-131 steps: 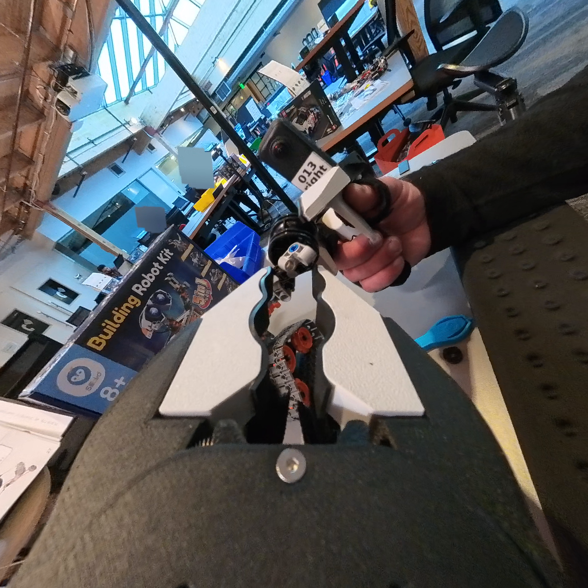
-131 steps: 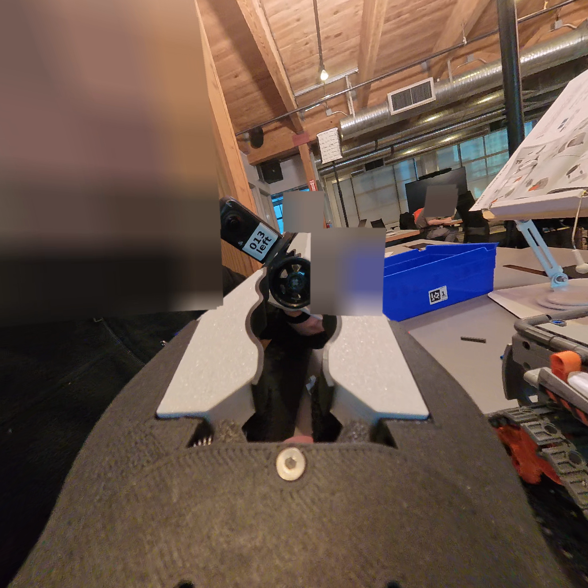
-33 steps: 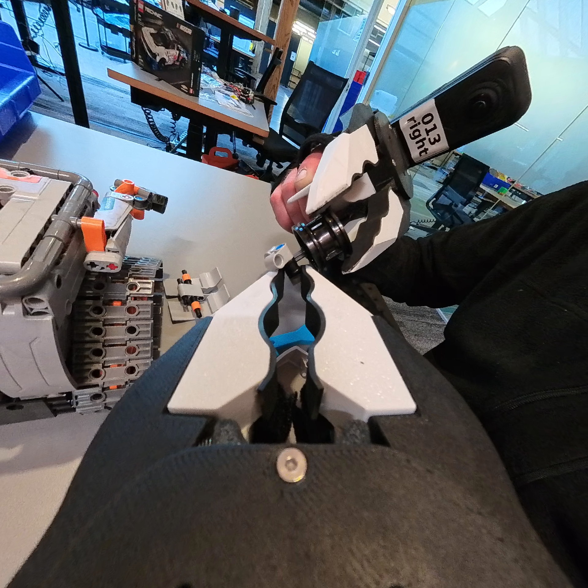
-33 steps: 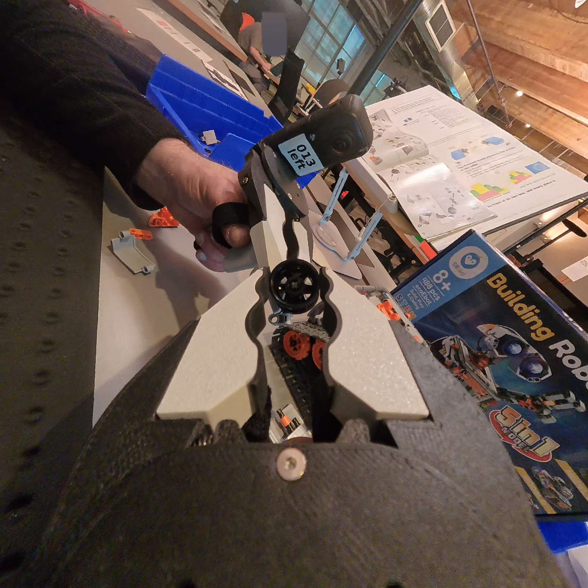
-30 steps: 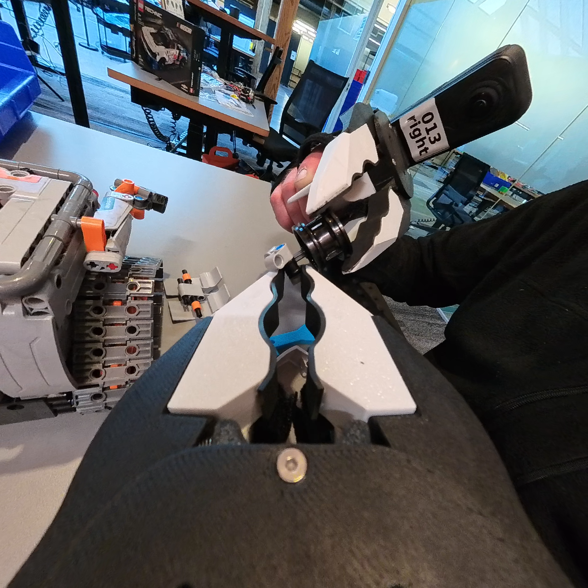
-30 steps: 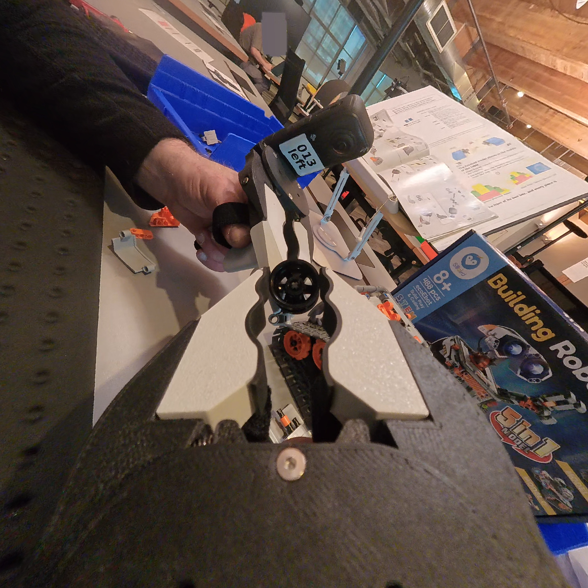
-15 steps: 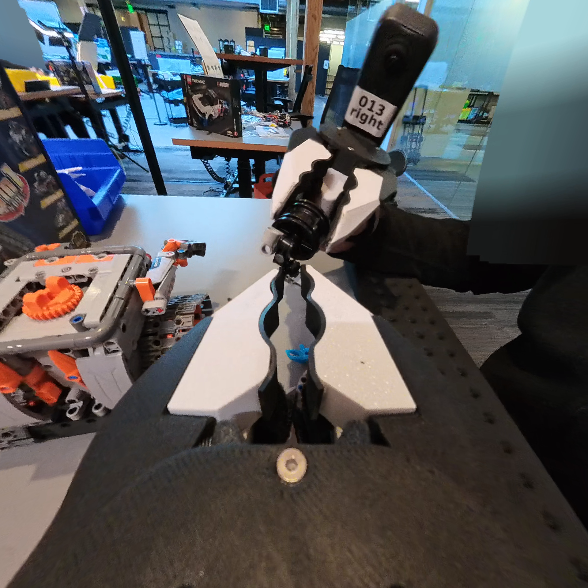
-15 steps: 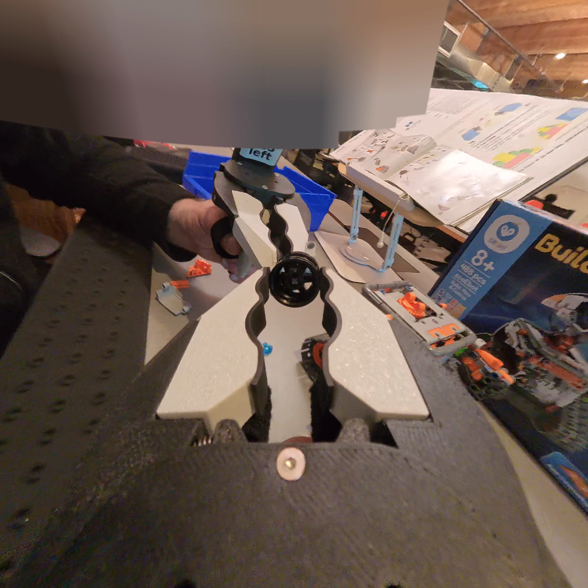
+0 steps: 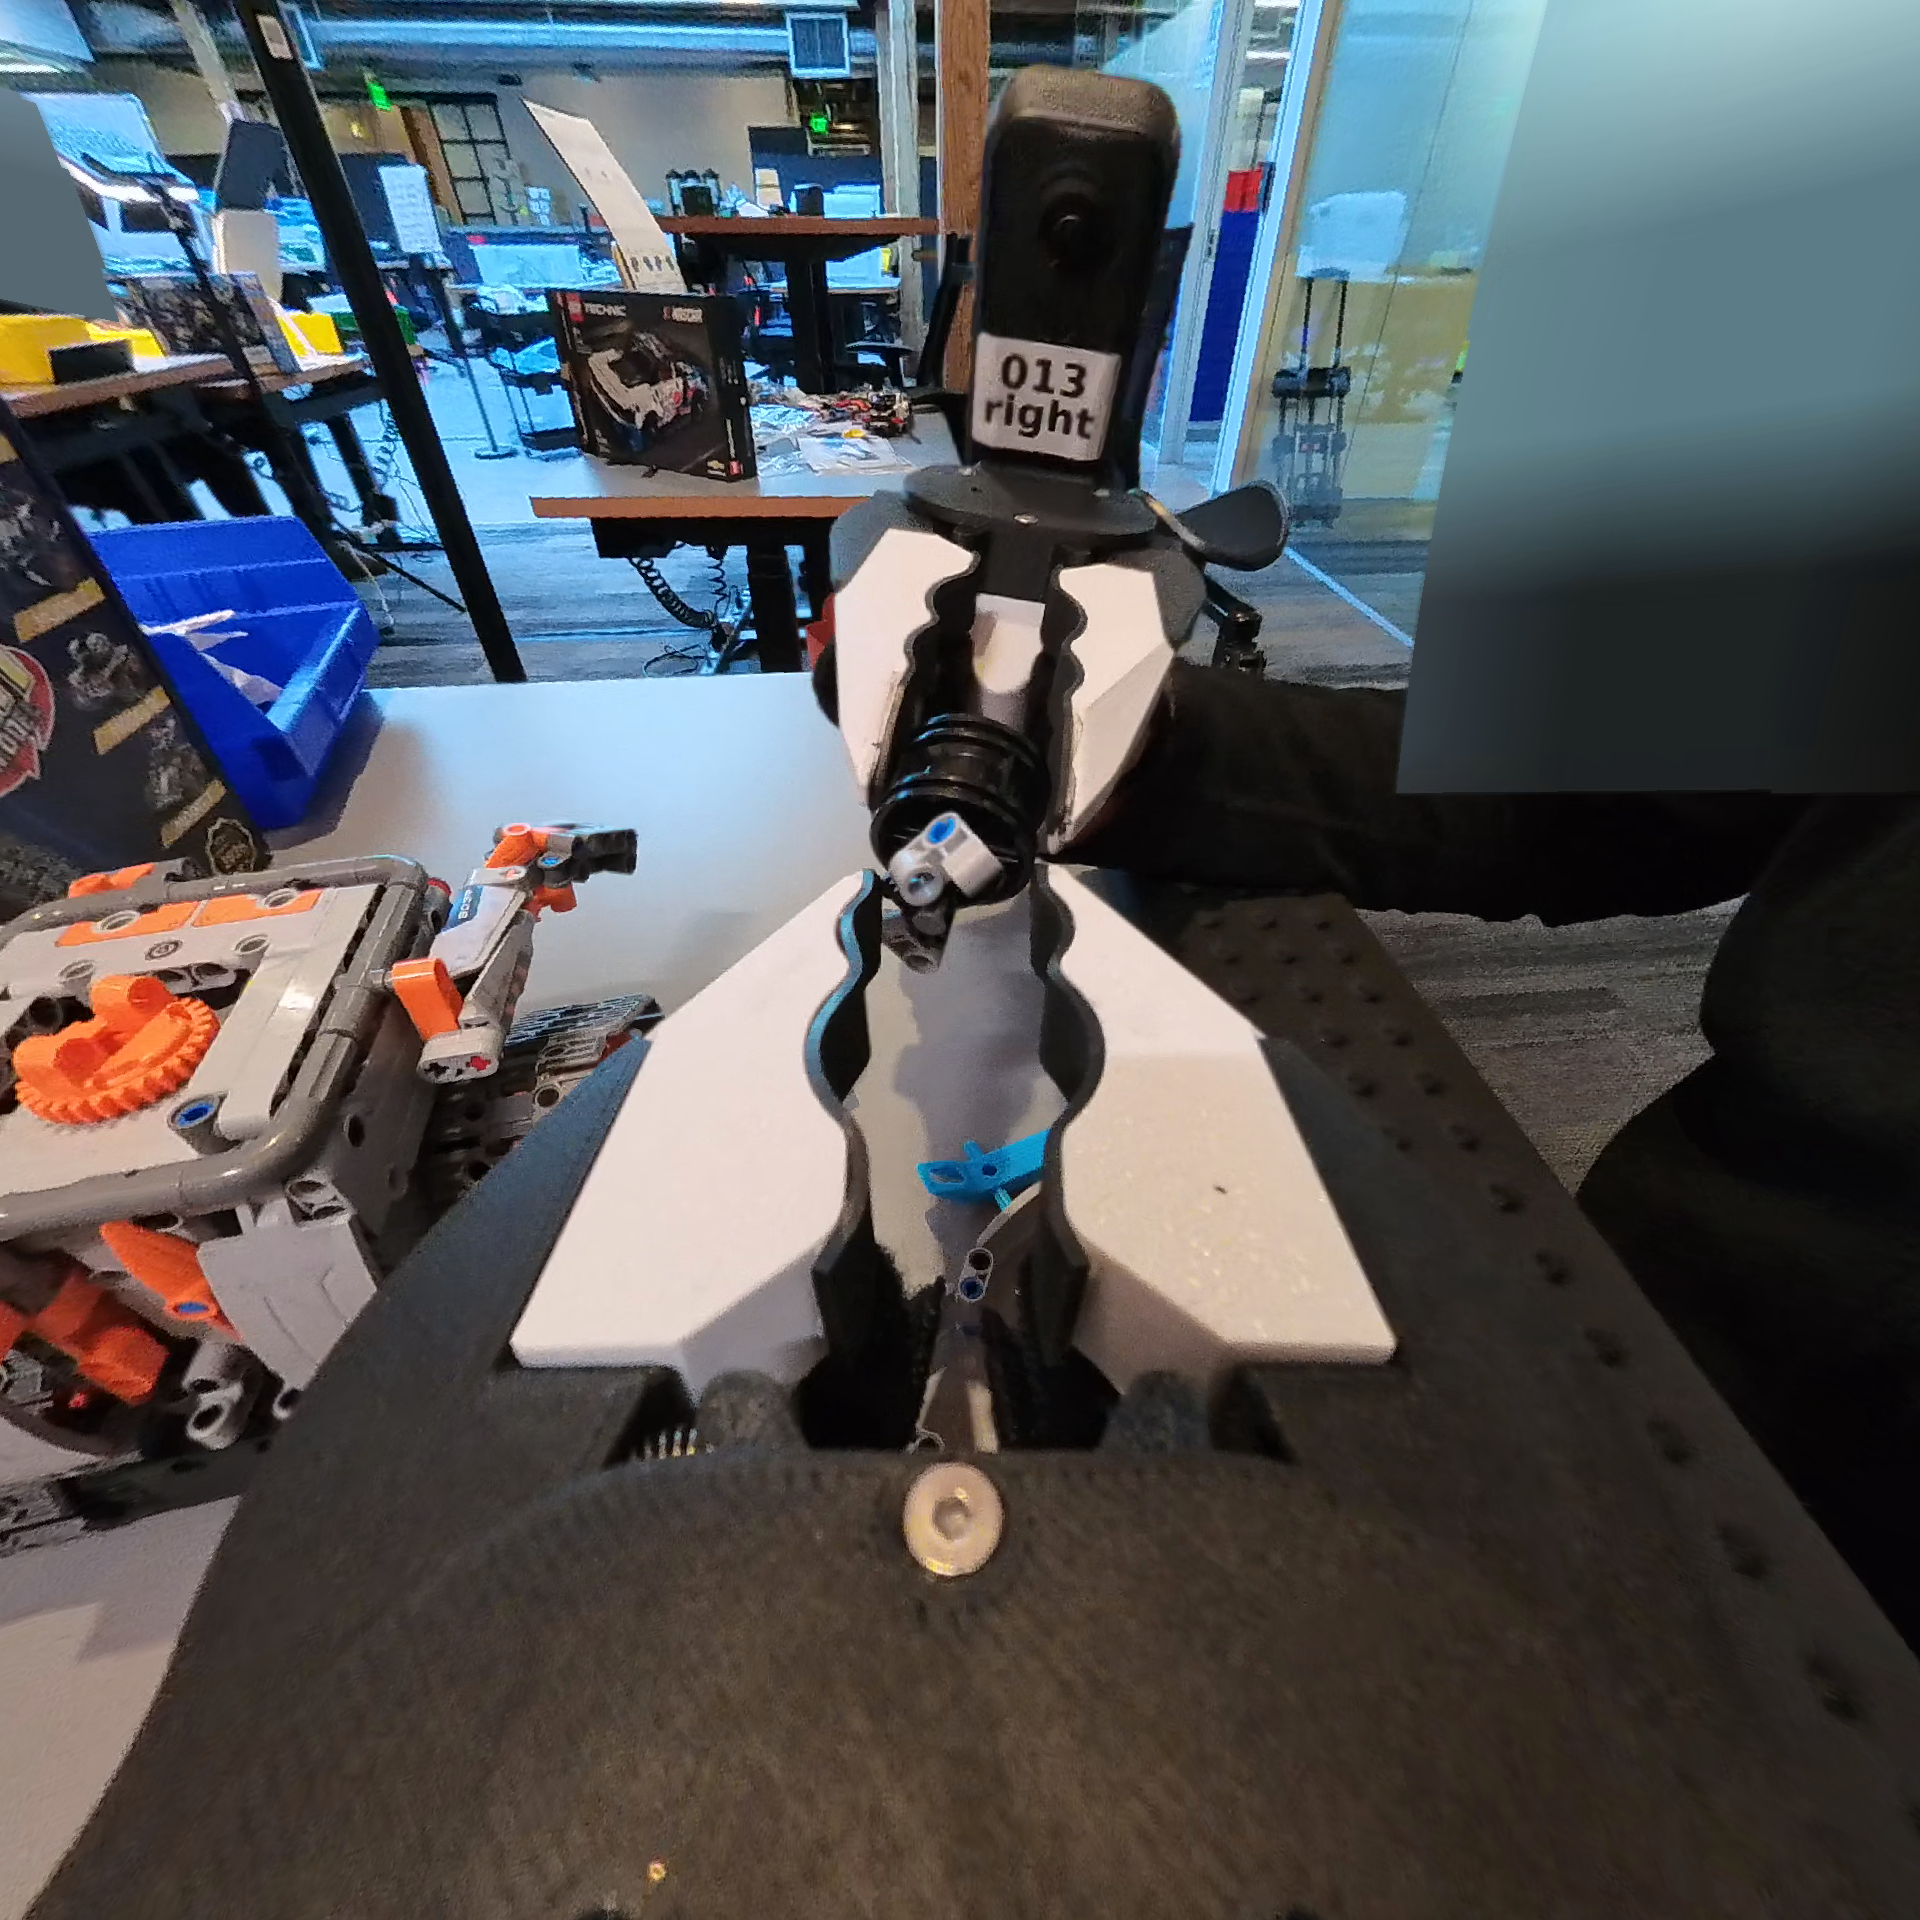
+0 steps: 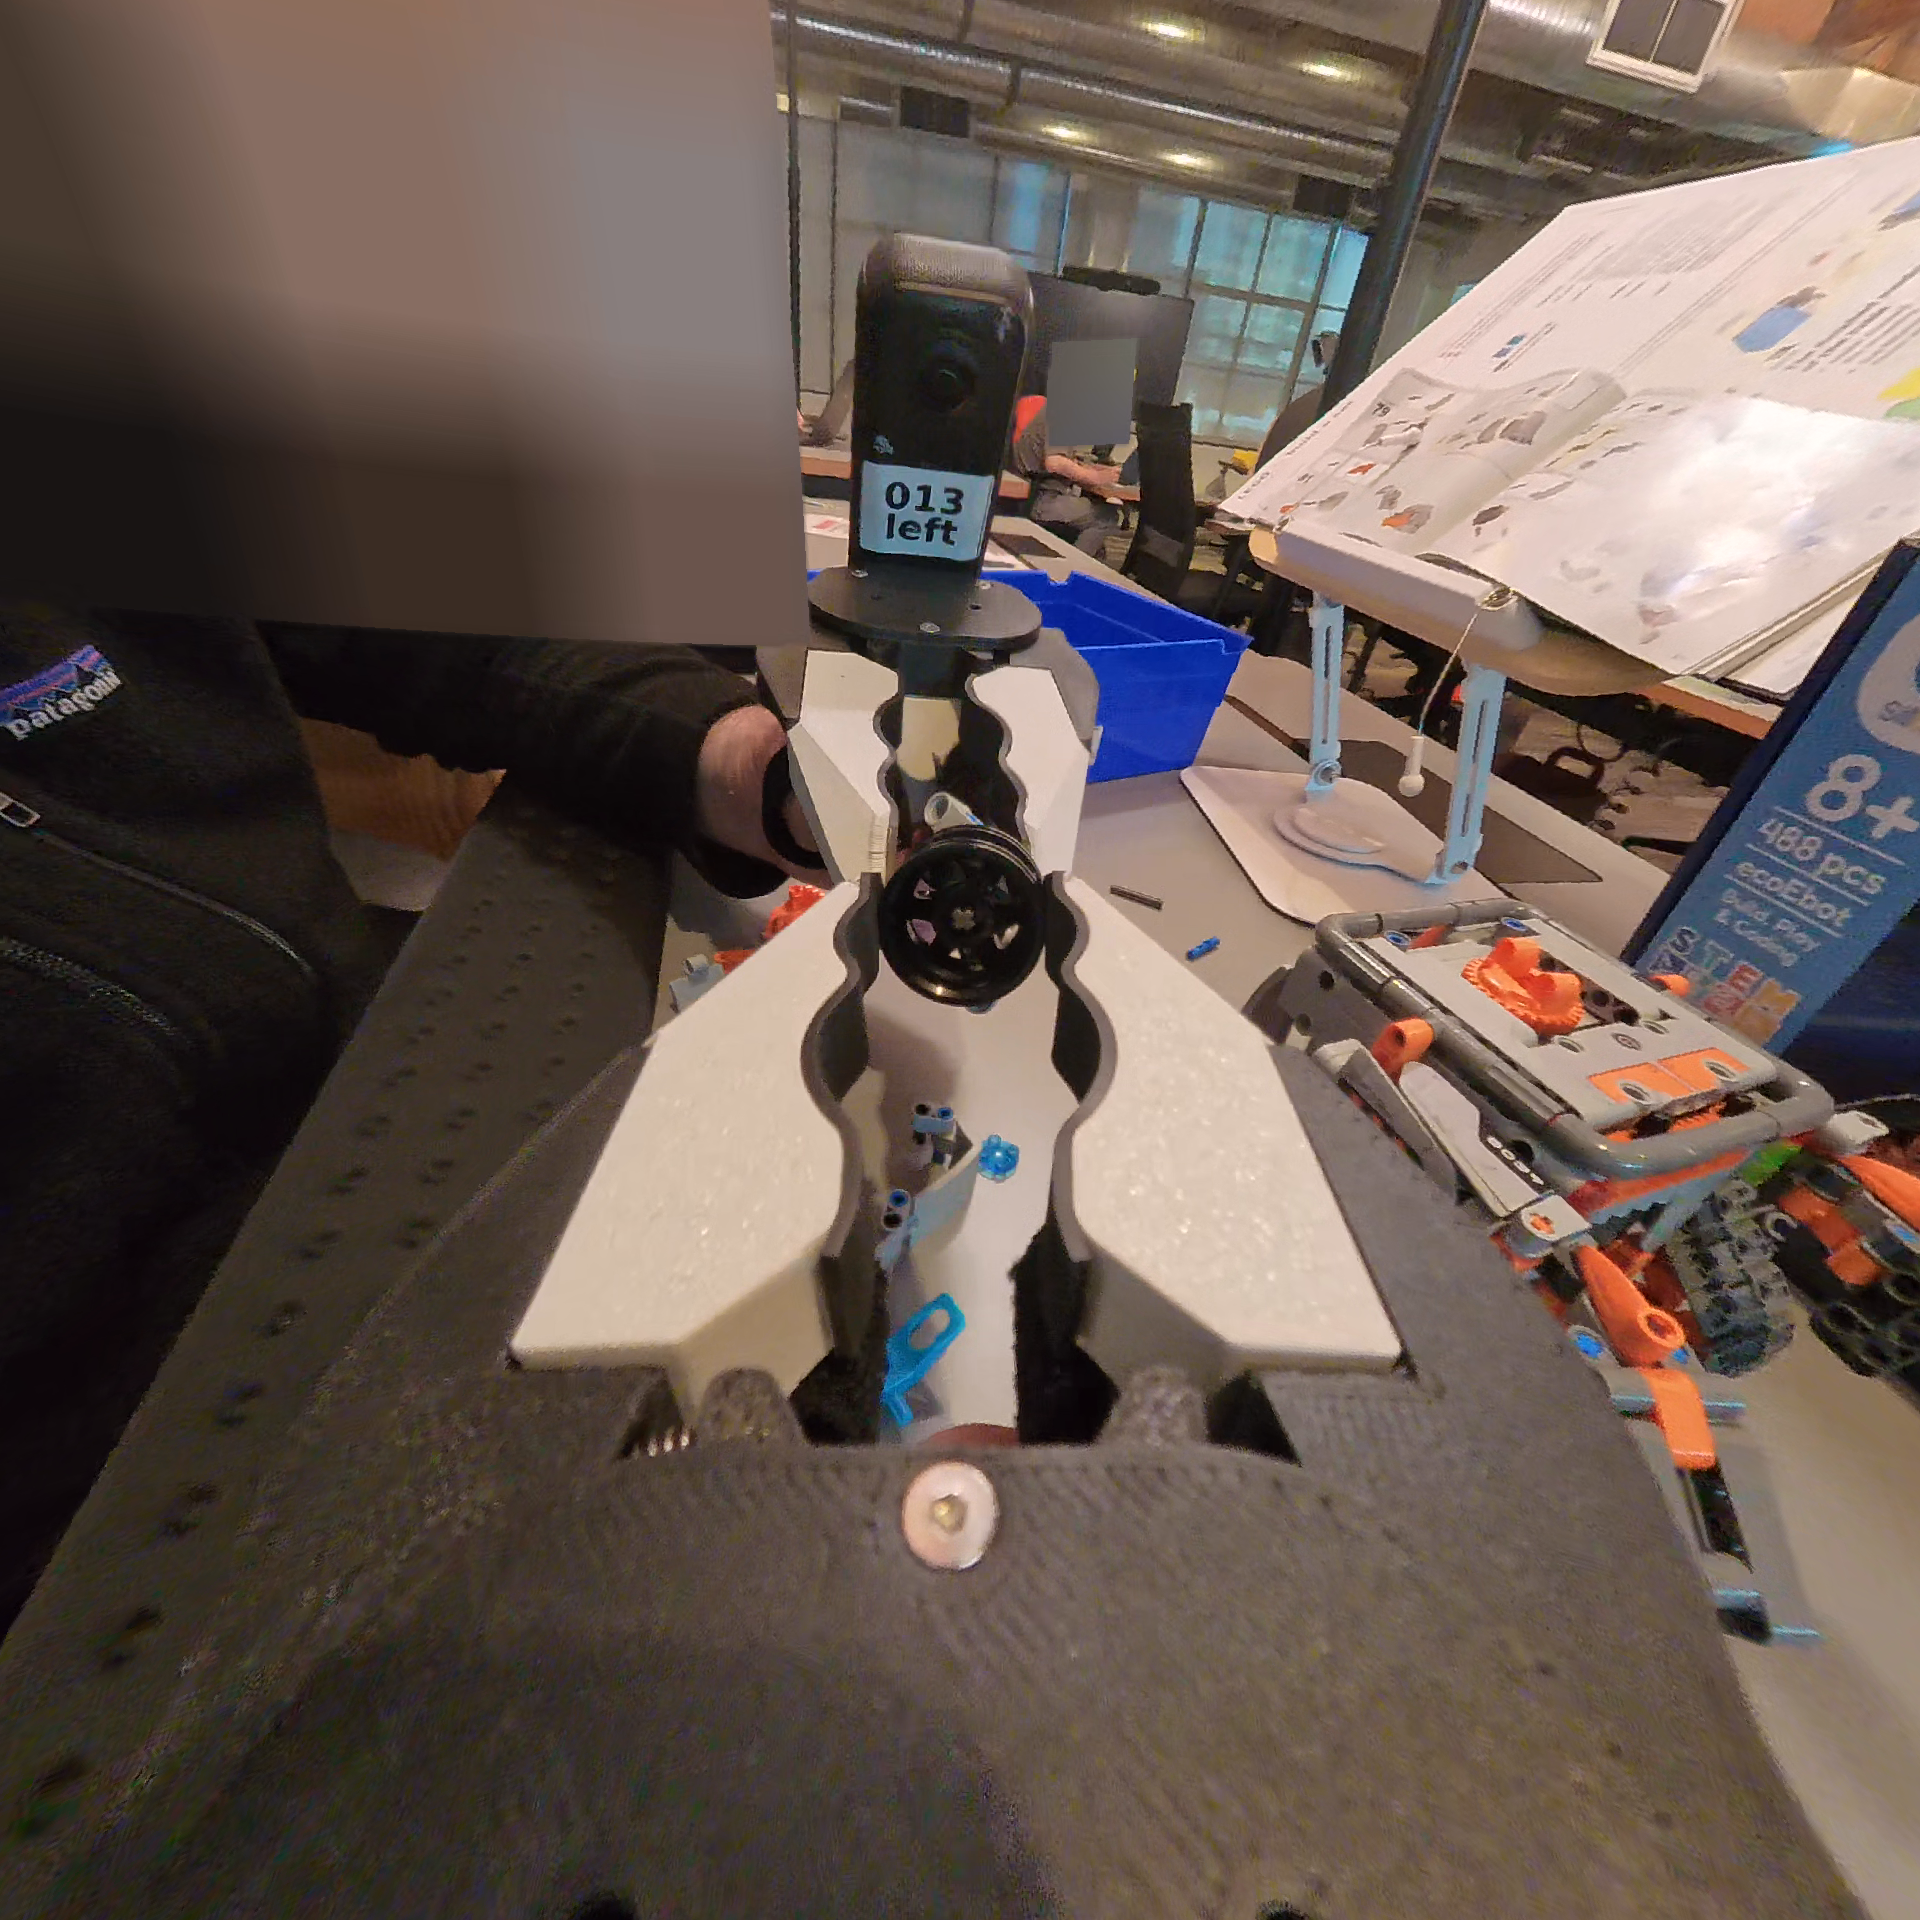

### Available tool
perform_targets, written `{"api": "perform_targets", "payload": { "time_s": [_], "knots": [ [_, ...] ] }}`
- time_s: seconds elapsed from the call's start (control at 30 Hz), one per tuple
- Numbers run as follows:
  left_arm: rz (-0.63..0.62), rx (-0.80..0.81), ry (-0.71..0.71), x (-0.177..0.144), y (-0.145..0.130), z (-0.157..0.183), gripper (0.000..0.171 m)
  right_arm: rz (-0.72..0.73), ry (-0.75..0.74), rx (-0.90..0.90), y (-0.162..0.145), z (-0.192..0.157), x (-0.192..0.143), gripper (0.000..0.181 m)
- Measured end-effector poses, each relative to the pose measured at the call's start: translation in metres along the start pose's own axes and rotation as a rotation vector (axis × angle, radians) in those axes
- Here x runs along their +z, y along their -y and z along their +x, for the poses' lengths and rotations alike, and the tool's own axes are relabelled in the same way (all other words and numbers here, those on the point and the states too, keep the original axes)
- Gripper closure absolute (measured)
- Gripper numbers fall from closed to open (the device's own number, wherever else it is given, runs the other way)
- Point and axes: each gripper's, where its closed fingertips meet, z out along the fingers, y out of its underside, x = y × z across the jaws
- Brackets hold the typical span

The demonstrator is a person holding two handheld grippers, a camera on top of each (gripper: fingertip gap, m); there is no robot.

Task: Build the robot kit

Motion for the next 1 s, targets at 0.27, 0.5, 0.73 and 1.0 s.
{"api": "perform_targets", "payload": {
  "time_s": [0.27,0.5,0.73,1.0],
  "knots": [
    [0.014,-0.003,-0.028,-0.003,0.003,0.004,0.156,0.034,0.051,0.073,0.001,-0.001,-0.003,0.151],
    [0.005,0.039,-0.005,-0.003,0.005,0.005,0.156,0.042,0.078,0.099,0.001,-0.001,-0.005,0.151],
    [-0.001,0.072,0.020,-0.002,0.006,0.006,0.156,0.045,0.108,0.125,0.000,-0.002,-0.007,0.151],
    [0.014,0.083,0.030,-0.005,0.012,0.006,0.158,0.080,0.143,0.159,0.004,-0.003,-0.011,0.151]
  ]
}}
